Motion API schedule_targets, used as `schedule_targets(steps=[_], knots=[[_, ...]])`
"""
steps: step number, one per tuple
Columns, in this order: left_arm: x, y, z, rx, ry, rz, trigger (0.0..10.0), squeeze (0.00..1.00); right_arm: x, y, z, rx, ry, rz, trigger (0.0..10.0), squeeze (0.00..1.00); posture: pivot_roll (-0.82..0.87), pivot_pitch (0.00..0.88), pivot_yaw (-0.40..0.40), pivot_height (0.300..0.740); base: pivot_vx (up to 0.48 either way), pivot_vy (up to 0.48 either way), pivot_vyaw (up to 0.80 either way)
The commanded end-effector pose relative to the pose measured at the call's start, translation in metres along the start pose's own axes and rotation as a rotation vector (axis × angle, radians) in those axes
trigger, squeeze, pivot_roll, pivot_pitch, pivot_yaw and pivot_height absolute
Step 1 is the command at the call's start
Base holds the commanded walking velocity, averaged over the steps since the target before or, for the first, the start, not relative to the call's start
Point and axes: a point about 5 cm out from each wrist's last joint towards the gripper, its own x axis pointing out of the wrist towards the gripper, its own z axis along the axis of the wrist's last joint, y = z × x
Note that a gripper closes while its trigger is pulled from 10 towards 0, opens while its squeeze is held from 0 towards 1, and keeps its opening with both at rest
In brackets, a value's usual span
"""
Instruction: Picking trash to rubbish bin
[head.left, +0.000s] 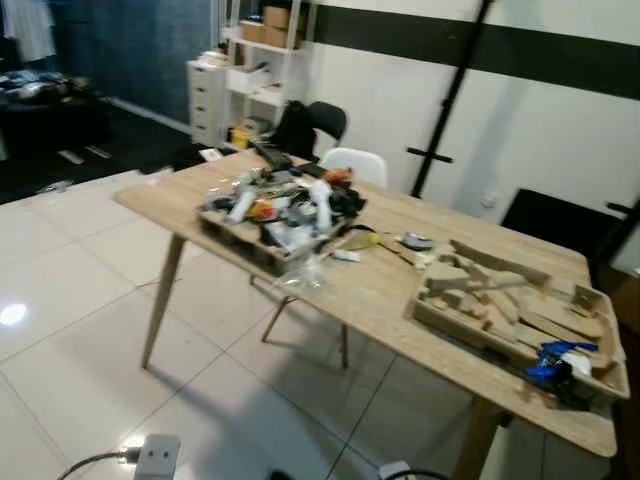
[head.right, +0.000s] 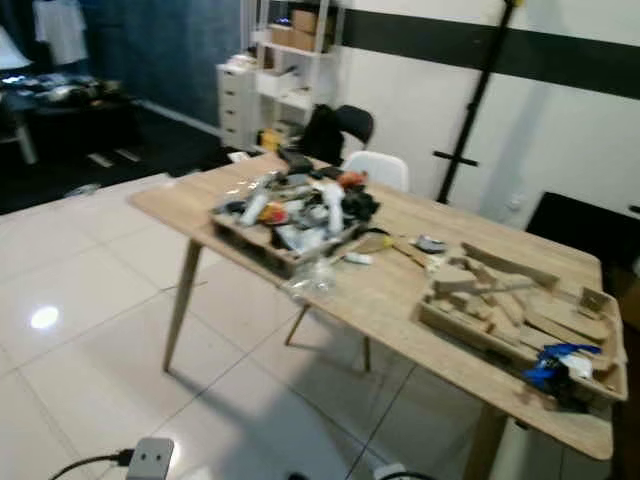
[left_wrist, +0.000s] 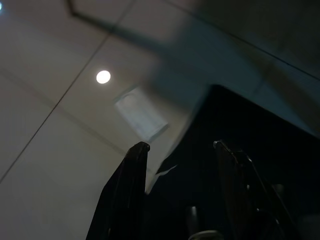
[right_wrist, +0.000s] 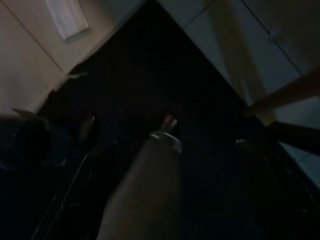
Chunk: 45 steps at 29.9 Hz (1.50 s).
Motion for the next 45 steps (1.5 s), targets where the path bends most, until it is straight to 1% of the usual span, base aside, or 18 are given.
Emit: schedule_targets(steps=[1,11,16,31,33,37,38,40,45], knots=[[0.000,-0.007,-0.002,0.007,0.014,-0.028,10.0,0.00,-0.003,-0.006,-0.008,0.023,0.021,-0.028,10.0,0.00,0.11,0.000,-0.069,0.740,0.360,0.000,-0.80],[0.001,-0.010,-0.005,0.010,0.037,-0.055,10.0,0.00,-0.005,-0.010,-0.017,0.059,0.040,-0.058,10.0,0.00,0.10,0.000,-0.063,0.740,0.341,0.000,-0.80],[0.000,-0.013,-0.008,0.015,0.056,-0.065,10.0,0.00,-0.005,-0.010,-0.020,0.052,0.050,-0.063,10.0,0.00,0.10,0.000,-0.061,0.740,0.000,0.000,0.00],[-0.001,-0.014,-0.007,0.039,0.043,-0.084,10.0,0.00,-0.005,-0.009,-0.023,0.050,0.059,-0.060,10.0,0.00,0.11,0.000,-0.066,0.740,0.000,0.000,0.00],[0.000,-0.014,-0.006,0.030,0.039,-0.083,10.0,0.00,-0.005,-0.009,-0.022,0.048,0.058,-0.060,10.0,0.00,0.10,0.000,-0.066,0.740,0.000,0.000,0.00],[0.000,-0.010,-0.004,0.018,0.031,-0.055,10.0,0.00,-0.005,-0.009,-0.022,0.047,0.056,-0.060,10.0,0.00,0.10,0.000,-0.066,0.740,0.000,-0.447,0.00],[0.000,-0.008,-0.004,-0.003,0.030,-0.043,10.0,0.00,-0.005,-0.009,-0.022,0.047,0.056,-0.060,10.0,0.00,0.10,0.000,-0.065,0.740,0.000,0.000,0.00],[0.000,-0.007,-0.003,-0.014,0.028,-0.034,10.0,0.00,-0.005,-0.009,-0.022,0.047,0.057,-0.060,10.0,0.00,0.11,0.000,-0.065,0.740,0.000,0.000,0.00],[0.000,-0.007,-0.002,-0.004,0.025,-0.041,10.0,0.00,-0.005,-0.010,-0.023,0.046,0.059,-0.062,10.0,0.00,0.11,0.000,-0.064,0.740,0.000,0.000,0.00]])
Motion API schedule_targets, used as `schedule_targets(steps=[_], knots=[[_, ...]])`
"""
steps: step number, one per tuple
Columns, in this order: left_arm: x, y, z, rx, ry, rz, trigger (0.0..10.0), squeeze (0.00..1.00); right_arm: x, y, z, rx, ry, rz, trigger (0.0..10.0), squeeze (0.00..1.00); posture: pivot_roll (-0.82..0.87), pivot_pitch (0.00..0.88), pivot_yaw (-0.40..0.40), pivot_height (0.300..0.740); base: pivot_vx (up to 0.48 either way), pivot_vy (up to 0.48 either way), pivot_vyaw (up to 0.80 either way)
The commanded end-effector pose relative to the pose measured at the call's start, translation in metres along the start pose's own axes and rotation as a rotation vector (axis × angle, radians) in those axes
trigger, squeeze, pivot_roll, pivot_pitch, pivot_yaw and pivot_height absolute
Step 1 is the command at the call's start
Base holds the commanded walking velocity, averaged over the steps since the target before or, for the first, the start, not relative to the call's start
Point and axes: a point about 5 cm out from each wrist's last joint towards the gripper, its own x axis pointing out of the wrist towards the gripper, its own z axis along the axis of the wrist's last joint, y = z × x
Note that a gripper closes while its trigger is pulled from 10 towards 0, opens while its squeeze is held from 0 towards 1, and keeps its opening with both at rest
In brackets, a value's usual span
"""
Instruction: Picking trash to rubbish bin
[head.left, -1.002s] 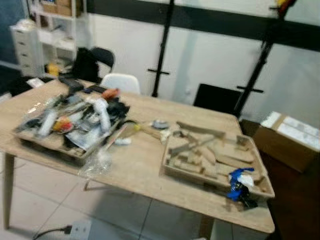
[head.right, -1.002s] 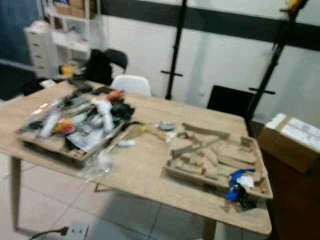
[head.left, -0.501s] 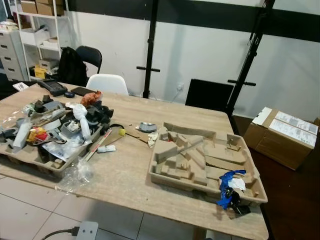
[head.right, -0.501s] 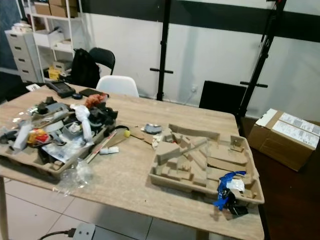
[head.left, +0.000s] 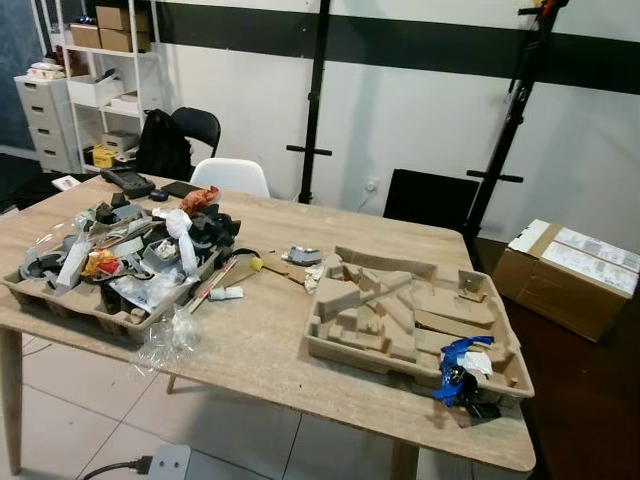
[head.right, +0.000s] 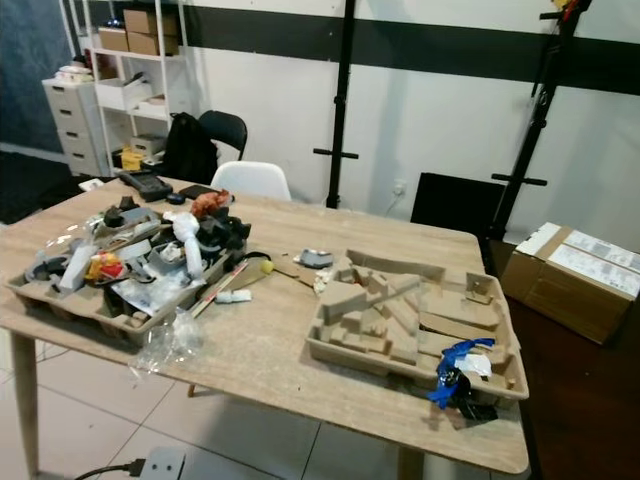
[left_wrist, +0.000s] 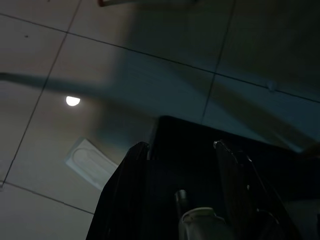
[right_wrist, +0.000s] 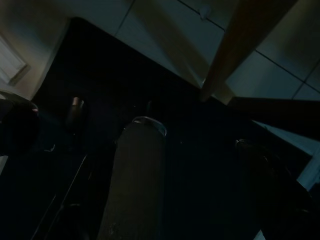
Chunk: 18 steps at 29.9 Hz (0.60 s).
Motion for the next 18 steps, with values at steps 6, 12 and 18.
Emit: schedule_targets(steps=[6,12,18], knots=[[0.0005,0.0000,0.0015,0.020,0.003,-0.012,10.0,0.00,-0.0008,-0.0023,-0.0031,0.007,0.011,-0.007,10.0,0.00,0.11,0.000,-0.064,0.740,0.000,0.000,0.00],[0.0003,0.0008,0.0023,0.017,-0.005,-0.013,10.0,0.00,-0.0008,-0.0029,-0.0023,0.004,0.010,-0.008,10.0,0.00,0.11,0.000,-0.067,0.740,0.000,0.000,0.00],[0.0003,0.0024,0.0030,0.027,-0.007,0.001,10.0,0.00,-0.0007,-0.0027,-0.0020,0.001,0.009,-0.009,10.0,0.00,0.10,0.000,-0.068,0.740,0.000,-0.148,0.00]])
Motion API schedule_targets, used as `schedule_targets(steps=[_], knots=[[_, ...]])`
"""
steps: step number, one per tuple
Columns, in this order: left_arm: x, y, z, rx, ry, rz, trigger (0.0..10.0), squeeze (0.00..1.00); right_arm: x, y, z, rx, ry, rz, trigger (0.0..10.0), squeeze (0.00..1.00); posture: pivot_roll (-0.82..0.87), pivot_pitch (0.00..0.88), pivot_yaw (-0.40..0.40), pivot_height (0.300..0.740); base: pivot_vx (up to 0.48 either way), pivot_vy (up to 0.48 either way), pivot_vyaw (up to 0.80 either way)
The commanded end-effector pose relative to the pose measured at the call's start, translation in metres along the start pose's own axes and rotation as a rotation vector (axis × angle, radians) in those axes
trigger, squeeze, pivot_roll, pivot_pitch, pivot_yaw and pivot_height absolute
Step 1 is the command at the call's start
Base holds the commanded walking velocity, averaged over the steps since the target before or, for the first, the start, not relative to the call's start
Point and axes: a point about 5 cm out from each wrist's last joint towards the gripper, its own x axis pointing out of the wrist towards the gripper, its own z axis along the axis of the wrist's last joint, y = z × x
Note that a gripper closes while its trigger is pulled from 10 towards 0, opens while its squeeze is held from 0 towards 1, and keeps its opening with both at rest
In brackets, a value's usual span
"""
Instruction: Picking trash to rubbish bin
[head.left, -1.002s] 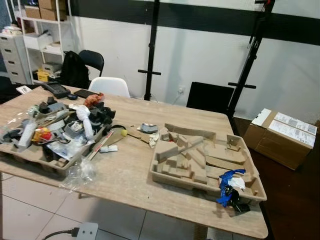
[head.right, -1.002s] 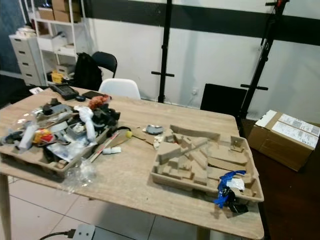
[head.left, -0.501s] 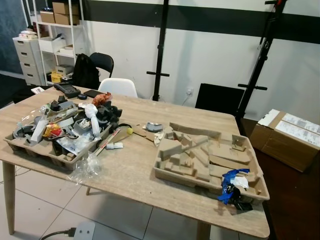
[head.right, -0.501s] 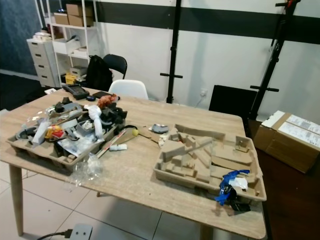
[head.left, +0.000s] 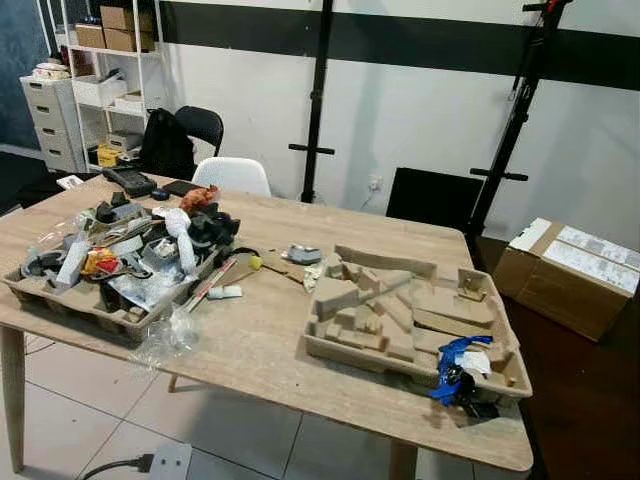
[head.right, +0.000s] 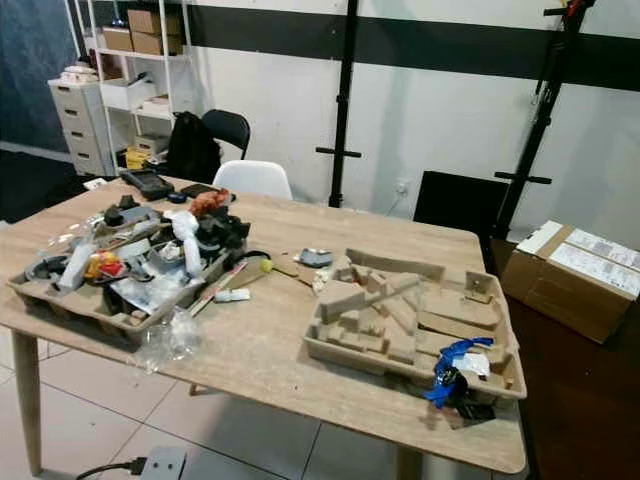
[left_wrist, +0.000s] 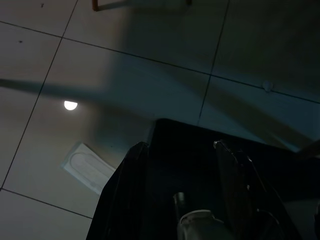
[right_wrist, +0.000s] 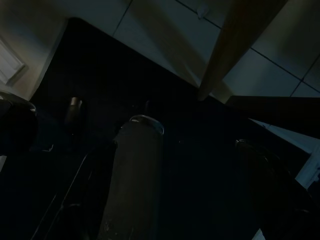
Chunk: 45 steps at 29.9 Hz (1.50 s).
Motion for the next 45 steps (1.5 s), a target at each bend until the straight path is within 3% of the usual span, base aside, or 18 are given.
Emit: schedule_targets(steps=[1,6,19,26,37,45], knots=[[0.000,0.003,0.001,0.019,-0.001,0.010,10.0,0.00,-0.001,-0.003,-0.002,0.003,0.007,-0.010,10.0,0.00,0.10,0.000,-0.067,0.740,0.000,-0.480,0.00],[0.000,0.003,0.002,0.015,-0.001,0.011,10.0,0.00,-0.001,-0.003,-0.002,0.003,0.005,-0.012,10.0,0.00,0.10,0.000,-0.066,0.740,0.000,-0.480,0.00],[0.001,0.004,0.004,-0.028,0.003,0.025,10.0,0.00,-0.001,-0.004,-0.005,-0.001,0.012,-0.019,10.0,0.00,0.10,0.000,-0.068,0.740,0.000,0.000,0.00],[0.001,0.004,0.002,-0.033,0.006,0.018,10.0,0.00,-0.001,-0.005,-0.006,-0.003,0.014,-0.020,10.0,0.00,0.11,0.000,-0.069,0.740,0.000,0.480,0.00],[0.001,0.001,0.004,0.111,-0.004,-0.032,10.0,0.00,-0.001,-0.003,-0.008,-0.004,0.020,-0.021,10.0,0.00,0.11,0.000,-0.068,0.740,0.000,0.000,0.00],[0.003,0.004,0.020,0.199,-0.041,-0.093,10.0,0.00,-0.002,-0.005,-0.009,-0.005,0.019,-0.023,10.0,0.00,0.11,0.000,-0.069,0.740,0.000,0.000,0.00]])
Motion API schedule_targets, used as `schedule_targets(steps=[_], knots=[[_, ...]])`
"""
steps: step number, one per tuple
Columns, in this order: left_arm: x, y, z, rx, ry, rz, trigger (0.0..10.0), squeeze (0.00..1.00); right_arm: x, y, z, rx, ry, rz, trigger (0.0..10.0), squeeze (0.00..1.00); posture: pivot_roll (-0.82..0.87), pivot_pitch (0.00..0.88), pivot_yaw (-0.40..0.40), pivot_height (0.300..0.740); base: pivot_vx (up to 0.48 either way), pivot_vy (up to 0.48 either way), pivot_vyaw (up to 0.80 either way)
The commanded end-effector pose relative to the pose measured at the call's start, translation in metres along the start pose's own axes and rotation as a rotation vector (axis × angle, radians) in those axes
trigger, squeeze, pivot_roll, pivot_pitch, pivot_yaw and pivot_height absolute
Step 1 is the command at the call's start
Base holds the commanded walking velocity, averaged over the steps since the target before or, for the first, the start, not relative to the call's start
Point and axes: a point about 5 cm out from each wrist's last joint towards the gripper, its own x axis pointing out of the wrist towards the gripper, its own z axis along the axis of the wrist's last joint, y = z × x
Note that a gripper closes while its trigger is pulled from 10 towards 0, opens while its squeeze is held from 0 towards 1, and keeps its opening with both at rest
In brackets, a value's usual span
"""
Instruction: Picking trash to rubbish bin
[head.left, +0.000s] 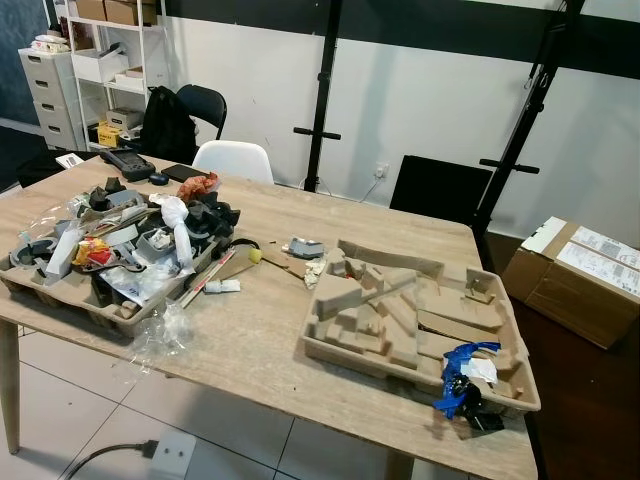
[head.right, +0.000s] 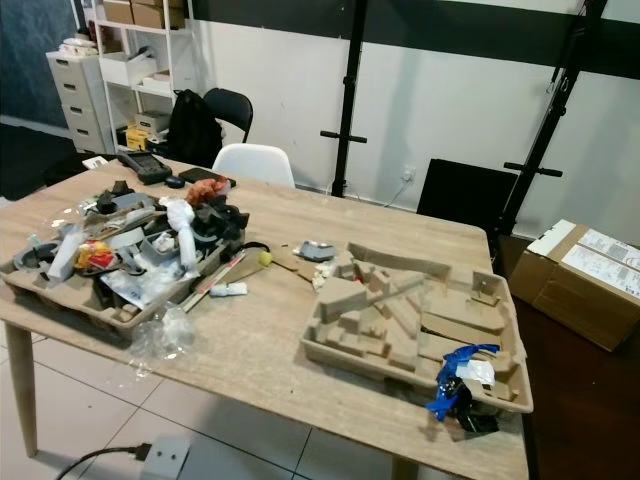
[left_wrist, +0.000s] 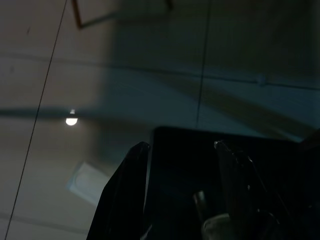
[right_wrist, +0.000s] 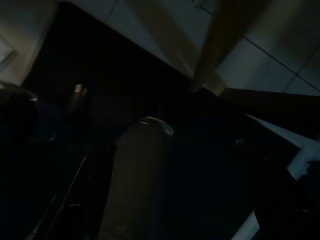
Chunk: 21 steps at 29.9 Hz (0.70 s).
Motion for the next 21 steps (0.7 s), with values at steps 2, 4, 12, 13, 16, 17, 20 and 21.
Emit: schedule_targets(steps=[2,4,12,13,16,17,20,21], knots=[[-0.003,-0.007,0.003,0.222,-0.010,-0.187,10.0,0.00,-0.001,-0.004,-0.004,0.003,0.010,-0.011,10.0,0.00,0.11,0.000,-0.075,0.740,0.000,0.000,0.00],[-0.006,-0.013,0.002,0.329,-0.003,-0.309,10.0,0.00,-0.001,-0.004,-0.004,0.001,0.009,-0.011,10.0,0.00,0.11,0.000,-0.076,0.740,0.000,0.000,0.00],[-0.050,-0.006,0.044,0.434,0.070,-0.807,10.0,0.00,-0.003,-0.012,0.002,-0.006,-0.004,-0.016,10.0,0.00,0.11,0.000,-0.080,0.740,0.000,0.000,0.00],[-0.050,-0.006,0.044,0.434,0.070,-0.807,10.0,0.00,-0.003,-0.012,0.002,-0.006,-0.004,-0.016,10.0,0.00,0.11,0.000,-0.080,0.740,0.000,0.000,0.00],[-0.060,0.012,0.095,0.354,-0.074,-0.779,10.0,0.00,-0.003,-0.013,0.004,-0.007,-0.008,-0.016,10.0,0.00,0.11,0.000,-0.080,0.740,0.000,0.000,0.00],[-0.064,0.018,0.112,0.321,-0.139,-0.766,10.0,0.00,-0.003,-0.014,0.004,-0.007,-0.009,-0.016,10.0,0.00,0.11,0.000,-0.080,0.740,0.000,0.000,0.00],[-0.074,0.033,0.141,0.302,-0.253,-0.731,10.0,0.00,-0.003,-0.014,0.005,-0.007,-0.011,-0.017,10.0,0.00,0.11,0.000,-0.079,0.740,0.000,0.000,0.00],[-0.080,0.041,0.156,0.295,-0.309,-0.708,10.0,0.00,-0.003,-0.014,0.005,-0.006,-0.012,-0.017,10.0,0.00,0.11,0.000,-0.076,0.740,0.000,0.000,0.00]])
